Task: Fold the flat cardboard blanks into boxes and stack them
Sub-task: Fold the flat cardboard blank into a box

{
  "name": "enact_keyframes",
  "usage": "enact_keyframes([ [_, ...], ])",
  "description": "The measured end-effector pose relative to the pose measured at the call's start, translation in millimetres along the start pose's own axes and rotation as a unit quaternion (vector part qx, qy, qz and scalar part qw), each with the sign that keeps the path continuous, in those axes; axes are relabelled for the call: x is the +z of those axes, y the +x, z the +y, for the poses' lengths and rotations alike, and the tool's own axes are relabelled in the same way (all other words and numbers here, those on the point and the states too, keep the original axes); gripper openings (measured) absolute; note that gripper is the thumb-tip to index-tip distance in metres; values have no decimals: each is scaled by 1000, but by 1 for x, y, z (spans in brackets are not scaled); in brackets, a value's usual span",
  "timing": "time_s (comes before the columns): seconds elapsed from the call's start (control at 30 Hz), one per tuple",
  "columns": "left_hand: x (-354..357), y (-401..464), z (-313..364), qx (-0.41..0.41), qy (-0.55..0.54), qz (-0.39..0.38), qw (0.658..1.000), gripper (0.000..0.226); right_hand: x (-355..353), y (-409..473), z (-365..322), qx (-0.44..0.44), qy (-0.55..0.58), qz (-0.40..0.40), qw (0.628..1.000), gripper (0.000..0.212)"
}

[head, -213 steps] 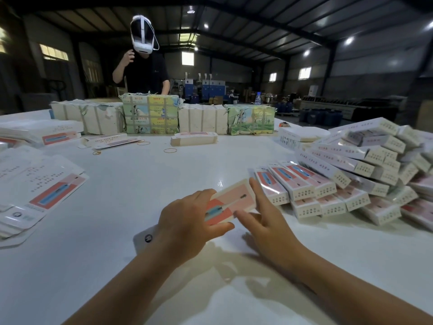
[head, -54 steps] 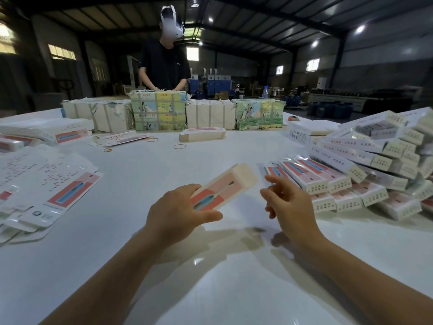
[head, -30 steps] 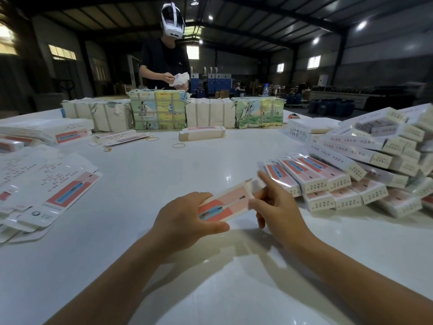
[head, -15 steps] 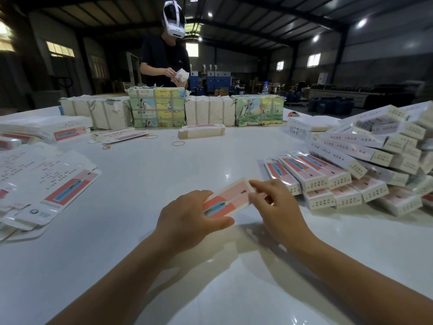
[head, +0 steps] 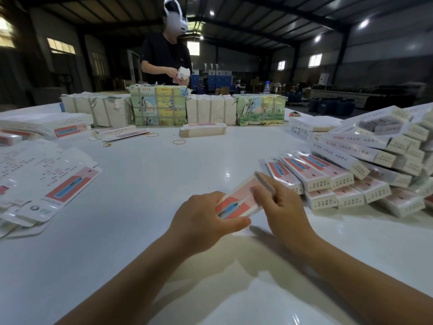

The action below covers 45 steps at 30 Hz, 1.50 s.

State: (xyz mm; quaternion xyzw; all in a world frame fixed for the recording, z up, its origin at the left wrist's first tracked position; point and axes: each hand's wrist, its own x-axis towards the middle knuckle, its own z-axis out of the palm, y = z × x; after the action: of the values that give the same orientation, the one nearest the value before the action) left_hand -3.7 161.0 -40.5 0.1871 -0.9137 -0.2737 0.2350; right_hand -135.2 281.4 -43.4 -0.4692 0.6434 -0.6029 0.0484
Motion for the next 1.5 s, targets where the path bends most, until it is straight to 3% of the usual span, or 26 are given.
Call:
enact_keyframes([
  [0.1,-1,-1,-2,1,6,0,1000,61,1,-2,-3,-7,-4,-20,1000,17],
  [0.2,-5,-1,-4,2,30,15,999,62,1,2,-7,80,140,-19,987,35],
  [0.33,-5,-1,-5,10,104,38,994,65,0,11,-6,163,256,-12,953,21],
  [0.5,-4,-2,-7,36,133,58,989,64,-1,10,-3,162,275,12,948,23],
  [0.67,-4,-4,-7,50,137,63,987,78,-1,10,-1,159,290,18,944,28],
  [0.83,-5,-5,-10,66,157,76,982,76,-3,9,1,126,215,9,968,36],
  [0.97,-7,-5,-10,72,167,68,981,73,-3,4,1,26,38,9,999,40],
  [1.17,-7,-5,-4,57,155,65,984,59,-4,-3,-10,-158,-163,-11,974,24],
  [1.33,-4,-5,-2,62,161,67,983,60,-4,-2,-6,-124,-201,-24,971,31],
  [1.5,-7,-2,-10,64,168,76,981,69,-3,-2,-9,-91,-124,-78,985,20],
])
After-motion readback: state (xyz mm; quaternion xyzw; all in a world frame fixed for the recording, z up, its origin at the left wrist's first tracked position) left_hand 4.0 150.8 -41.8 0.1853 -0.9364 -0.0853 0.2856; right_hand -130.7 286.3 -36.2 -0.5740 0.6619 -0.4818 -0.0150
